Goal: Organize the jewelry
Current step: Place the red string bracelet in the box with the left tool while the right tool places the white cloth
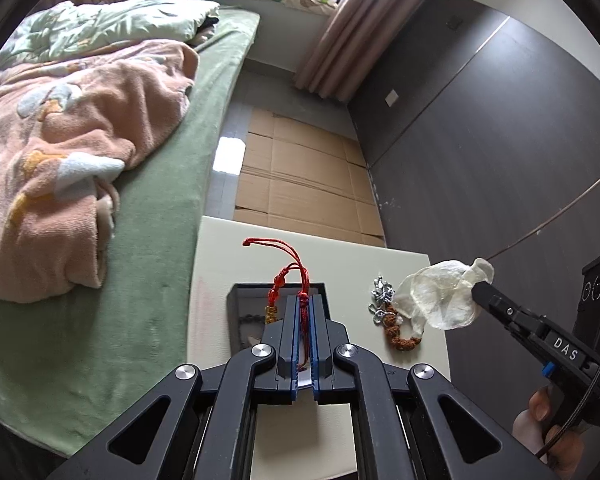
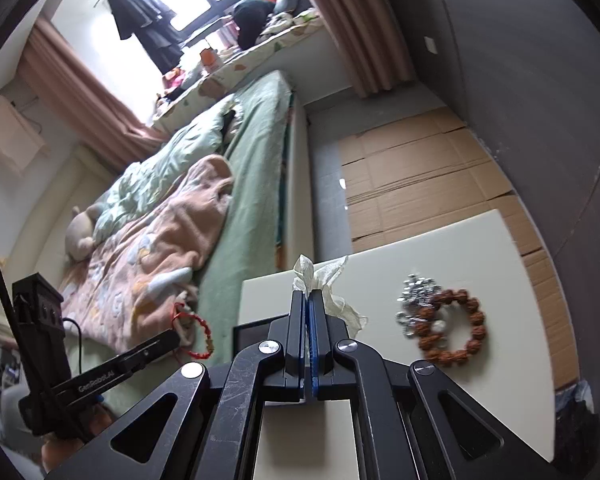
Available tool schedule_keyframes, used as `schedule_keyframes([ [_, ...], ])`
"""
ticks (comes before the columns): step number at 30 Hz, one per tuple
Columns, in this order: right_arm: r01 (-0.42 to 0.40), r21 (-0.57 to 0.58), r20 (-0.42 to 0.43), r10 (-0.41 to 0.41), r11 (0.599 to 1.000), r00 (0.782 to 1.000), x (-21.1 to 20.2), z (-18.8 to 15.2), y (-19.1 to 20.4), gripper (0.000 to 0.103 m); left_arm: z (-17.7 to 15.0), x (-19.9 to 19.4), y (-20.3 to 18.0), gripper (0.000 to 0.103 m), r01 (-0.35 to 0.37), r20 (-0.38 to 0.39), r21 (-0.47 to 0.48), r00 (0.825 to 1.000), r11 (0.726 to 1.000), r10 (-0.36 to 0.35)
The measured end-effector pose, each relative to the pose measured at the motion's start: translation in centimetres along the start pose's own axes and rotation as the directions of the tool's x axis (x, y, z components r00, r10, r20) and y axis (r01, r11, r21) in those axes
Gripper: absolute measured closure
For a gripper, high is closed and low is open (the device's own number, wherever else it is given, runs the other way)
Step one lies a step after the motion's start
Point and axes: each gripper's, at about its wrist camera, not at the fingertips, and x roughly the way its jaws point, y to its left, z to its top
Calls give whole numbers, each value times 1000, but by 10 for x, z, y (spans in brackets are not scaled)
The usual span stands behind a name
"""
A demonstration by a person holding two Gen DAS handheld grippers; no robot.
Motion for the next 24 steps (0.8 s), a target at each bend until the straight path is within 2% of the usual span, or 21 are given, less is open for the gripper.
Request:
schedule_keyframes([
  [8, -69, -60, -87, 64, 996, 994, 39, -17, 47, 100, -2, -12, 14, 99, 3, 15, -25, 1000, 1000, -3],
  [10, -26, -100, -152, 10, 995, 988, 58, -22, 54, 90, -3, -13, 15, 99, 7, 16, -24, 1000, 1000, -6],
  [11, -8, -104, -185, -12, 995, 983, 66, -25, 54, 70, -3, -14, 16, 99, 8, 16, -23, 1000, 1000, -7],
  [12, -17, -95, -193, -2, 995, 981, 68, -28, 52, 59, -4, -13, 17, 99, 7, 15, -24, 1000, 1000, -7],
  [14, -31, -81, -170, 16, 996, 985, 63, -31, 46, 57, -4, -12, 18, 99, 11, 10, -28, 1000, 1000, -10],
  [17, -3, -61, -158, -7, 998, 987, 55, -32, 33, 54, -5, -7, 15, 99, 14, 2, -29, 1000, 999, -14],
  [24, 24, 37, -98, -20, 999, 995, 21, -35, -8, 53, -10, 12, -6, 99, 22, -37, 19, 999, 1000, -21],
])
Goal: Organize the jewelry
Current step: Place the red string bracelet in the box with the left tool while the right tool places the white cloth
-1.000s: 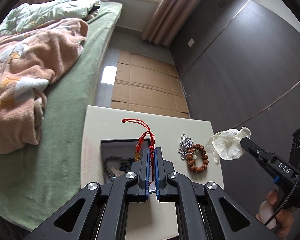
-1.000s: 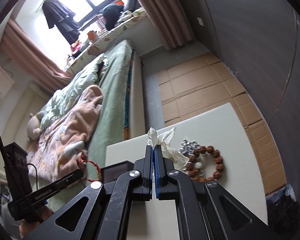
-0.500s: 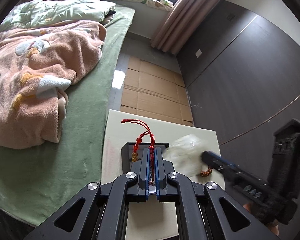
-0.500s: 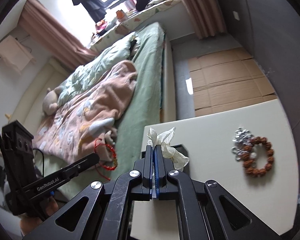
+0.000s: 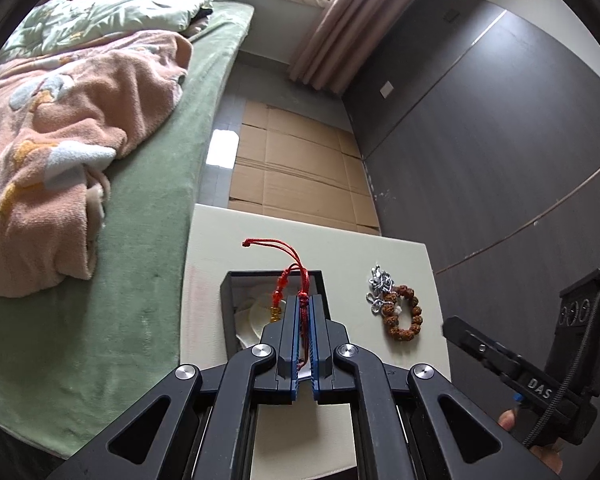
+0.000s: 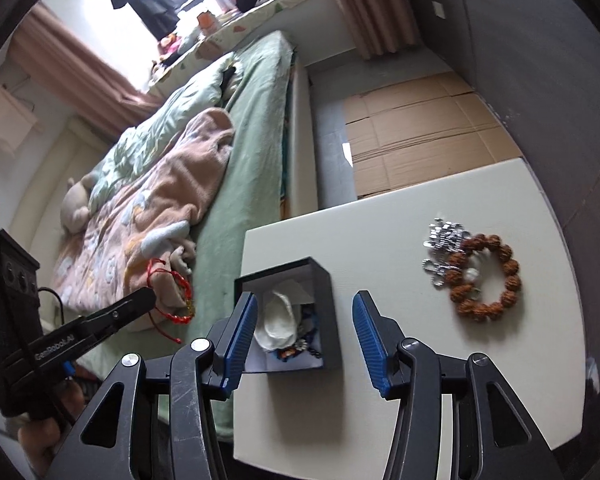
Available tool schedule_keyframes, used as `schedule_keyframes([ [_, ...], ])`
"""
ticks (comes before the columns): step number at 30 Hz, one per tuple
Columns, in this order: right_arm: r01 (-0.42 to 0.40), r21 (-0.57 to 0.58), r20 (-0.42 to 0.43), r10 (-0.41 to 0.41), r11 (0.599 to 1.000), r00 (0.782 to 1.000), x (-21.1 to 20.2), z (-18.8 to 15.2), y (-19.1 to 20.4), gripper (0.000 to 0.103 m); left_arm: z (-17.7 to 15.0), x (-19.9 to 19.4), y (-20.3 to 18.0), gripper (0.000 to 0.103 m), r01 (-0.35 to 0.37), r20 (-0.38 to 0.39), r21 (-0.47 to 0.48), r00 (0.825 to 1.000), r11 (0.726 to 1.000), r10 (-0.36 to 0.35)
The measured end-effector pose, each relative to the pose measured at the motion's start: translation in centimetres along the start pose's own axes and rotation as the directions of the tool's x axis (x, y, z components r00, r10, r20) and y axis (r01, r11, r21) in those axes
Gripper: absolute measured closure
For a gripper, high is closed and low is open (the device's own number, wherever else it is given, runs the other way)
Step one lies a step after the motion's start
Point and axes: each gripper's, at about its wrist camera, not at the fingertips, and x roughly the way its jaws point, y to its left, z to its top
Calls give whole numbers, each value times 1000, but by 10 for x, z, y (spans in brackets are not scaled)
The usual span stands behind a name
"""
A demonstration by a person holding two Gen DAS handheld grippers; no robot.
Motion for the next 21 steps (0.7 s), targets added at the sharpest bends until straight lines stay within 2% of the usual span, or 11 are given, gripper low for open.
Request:
schedule_keyframes([
  [10, 8, 97, 46, -13, 995, 999, -30, -22, -51, 53, -7, 35, -24, 99, 11, -62, 35, 998, 999, -8],
  [13, 11, 115, 53, -18, 993, 998, -35, -29, -62, 53, -8, 54, -20, 98, -25, -89, 47, 996, 999, 29],
  [15, 15, 123, 56, -22, 992, 998, -38, -34, -67, 53, -11, 74, -10, 98, -73, -171, 30, 982, 997, 77],
  [16, 14, 125, 57, -21, 992, 998, -39, -36, -68, 53, -13, 79, -3, 98, -95, -185, 4, 978, 995, 95],
  [18, 13, 124, 59, -20, 992, 998, -42, -42, -71, 53, -16, 81, 4, 97, -89, -180, -29, 980, 996, 83],
  [19, 11, 126, 62, -19, 992, 998, -43, -46, -72, 53, -18, 82, 5, 88, -93, -181, -23, 980, 995, 88],
  [20, 9, 127, 66, -17, 992, 998, -44, -48, -73, 53, -19, 82, 3, 70, -94, -179, -14, 980, 995, 90],
  [21, 8, 126, 69, -16, 992, 997, -44, -51, -73, 53, -20, 81, 2, 61, -92, -172, -10, 981, 996, 89],
])
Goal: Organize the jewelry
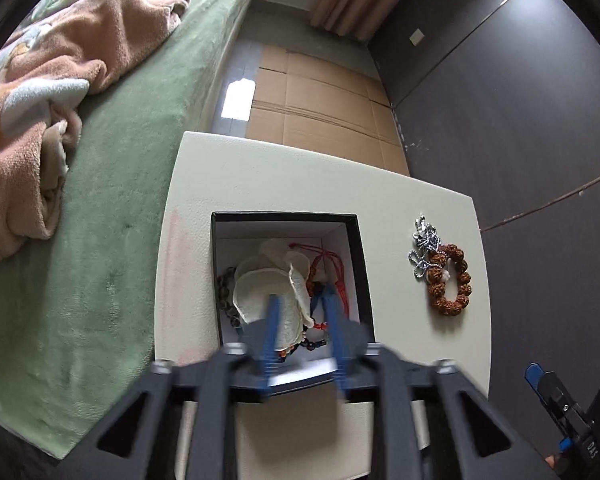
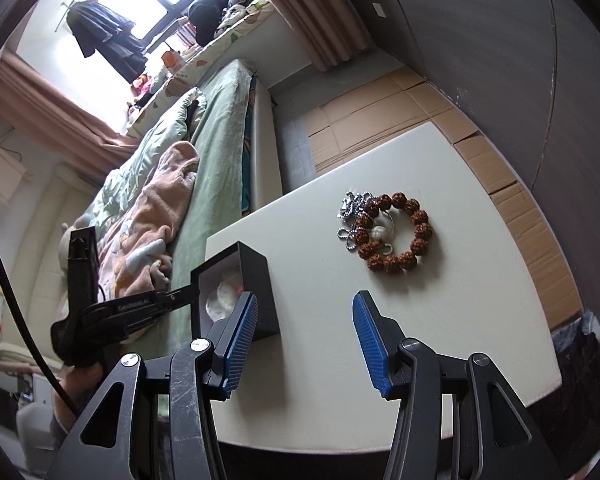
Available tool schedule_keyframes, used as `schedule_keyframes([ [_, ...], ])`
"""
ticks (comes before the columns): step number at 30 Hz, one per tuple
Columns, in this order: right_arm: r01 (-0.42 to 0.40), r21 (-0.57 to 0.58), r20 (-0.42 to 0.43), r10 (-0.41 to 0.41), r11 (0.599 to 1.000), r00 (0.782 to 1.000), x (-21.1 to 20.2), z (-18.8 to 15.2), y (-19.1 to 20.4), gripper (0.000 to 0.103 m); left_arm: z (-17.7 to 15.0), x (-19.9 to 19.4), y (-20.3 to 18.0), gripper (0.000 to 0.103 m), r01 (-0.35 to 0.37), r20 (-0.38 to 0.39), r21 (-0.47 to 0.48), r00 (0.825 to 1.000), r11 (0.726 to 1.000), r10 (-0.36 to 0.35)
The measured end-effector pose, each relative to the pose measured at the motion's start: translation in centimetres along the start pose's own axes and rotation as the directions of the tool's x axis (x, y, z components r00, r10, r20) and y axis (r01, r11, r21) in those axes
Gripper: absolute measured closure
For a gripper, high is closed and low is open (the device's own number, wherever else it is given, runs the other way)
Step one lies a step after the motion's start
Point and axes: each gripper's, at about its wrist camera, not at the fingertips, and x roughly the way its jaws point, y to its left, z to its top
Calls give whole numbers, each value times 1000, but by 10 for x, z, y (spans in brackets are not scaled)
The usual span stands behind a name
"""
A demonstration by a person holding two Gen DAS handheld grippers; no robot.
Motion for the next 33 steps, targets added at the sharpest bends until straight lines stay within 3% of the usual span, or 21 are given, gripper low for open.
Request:
schedule_keyframes([
  [1, 1, -1, 1, -1, 1000, 1000, 0, -3, -1, 53, -2, -3, -1, 48, 4, 15, 1, 1000, 1000, -4],
  [2, 5, -2, 0, -5, 1000, 1000, 0, -5, -1, 53, -4, -5, -2, 44, 4, 30, 3, 1000, 1000, -4],
  [15, 30, 47, 55, -32, 998, 998, -21, -12, -22, 53, -26, -28, -27, 43, -6, 50, 79, 999, 997, 2],
  [19, 31, 57, 78, -35, 998, 996, -33, -13, -26, 53, -37, -39, -39, 27, 11, 65, 93, 998, 996, -17],
  [23, 10, 72, 97, -17, 997, 995, -45, -21, -30, 25, -50, -54, -54, 23, 33, 84, 118, 996, 992, -43],
  [26, -10, 76, 103, 2, 997, 995, -54, -30, -32, 22, -61, -66, -67, 22, 44, 103, 141, 993, 989, -59],
  [30, -18, 96, 114, 7, 995, 993, -67, -40, -39, 7, -77, -77, -87, 22, 51, 120, 181, 990, 982, -73],
  [33, -20, 96, 132, 7, 995, 991, -79, -46, -42, 7, -90, -83, -105, 22, 47, 120, 224, 990, 974, -75],
])
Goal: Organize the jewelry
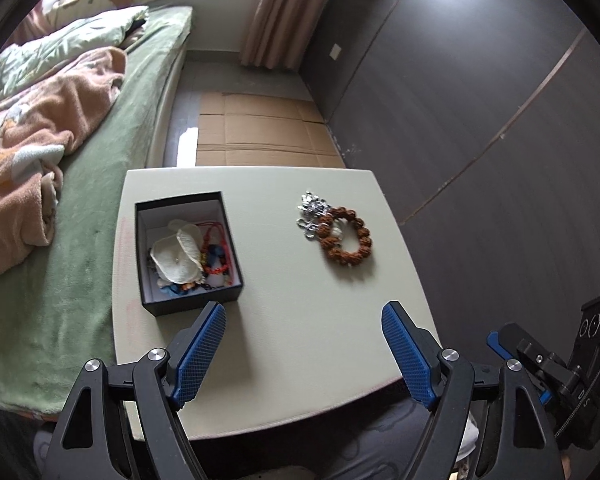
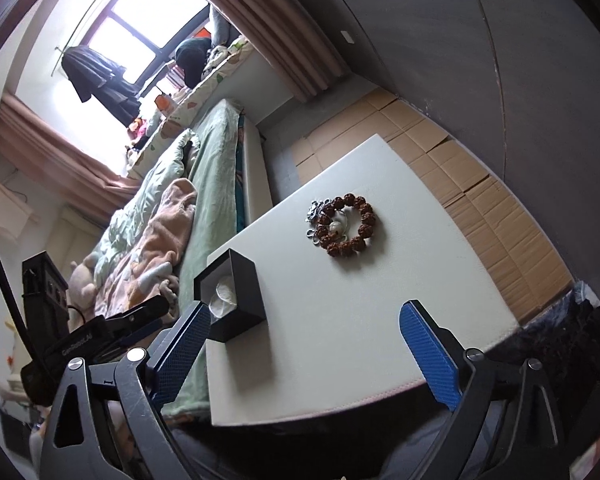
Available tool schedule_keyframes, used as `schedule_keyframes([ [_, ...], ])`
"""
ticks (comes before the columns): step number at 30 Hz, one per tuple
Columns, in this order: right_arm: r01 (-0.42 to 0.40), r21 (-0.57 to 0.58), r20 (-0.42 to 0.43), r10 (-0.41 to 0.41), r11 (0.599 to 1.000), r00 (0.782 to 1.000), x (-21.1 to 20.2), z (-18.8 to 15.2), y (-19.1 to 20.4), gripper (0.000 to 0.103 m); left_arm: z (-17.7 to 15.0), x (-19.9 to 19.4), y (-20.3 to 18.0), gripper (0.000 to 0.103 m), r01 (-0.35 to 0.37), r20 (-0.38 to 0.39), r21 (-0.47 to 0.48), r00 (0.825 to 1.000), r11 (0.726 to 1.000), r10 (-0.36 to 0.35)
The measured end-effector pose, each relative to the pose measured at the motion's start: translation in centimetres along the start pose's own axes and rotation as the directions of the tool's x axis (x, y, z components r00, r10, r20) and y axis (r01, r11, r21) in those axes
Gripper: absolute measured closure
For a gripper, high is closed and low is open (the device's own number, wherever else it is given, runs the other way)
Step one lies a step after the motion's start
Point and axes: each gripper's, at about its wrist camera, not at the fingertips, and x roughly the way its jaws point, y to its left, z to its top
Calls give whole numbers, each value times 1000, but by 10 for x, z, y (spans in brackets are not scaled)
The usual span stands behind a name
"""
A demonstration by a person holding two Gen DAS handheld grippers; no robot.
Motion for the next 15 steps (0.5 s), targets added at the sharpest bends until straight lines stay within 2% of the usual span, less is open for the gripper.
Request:
schedule_keyframes([
  [7, -21, 17, 47, 21, 1000, 999, -26, -5, -15, 7, -7, -4, -50, 22, -5, 2, 95, 1000, 995, 4],
  [15, -24, 74, 103, 16, 997, 995, -37, 5, -50, 7, 13, 17, -93, 22, -10, -26, 201, 1000, 980, 16],
])
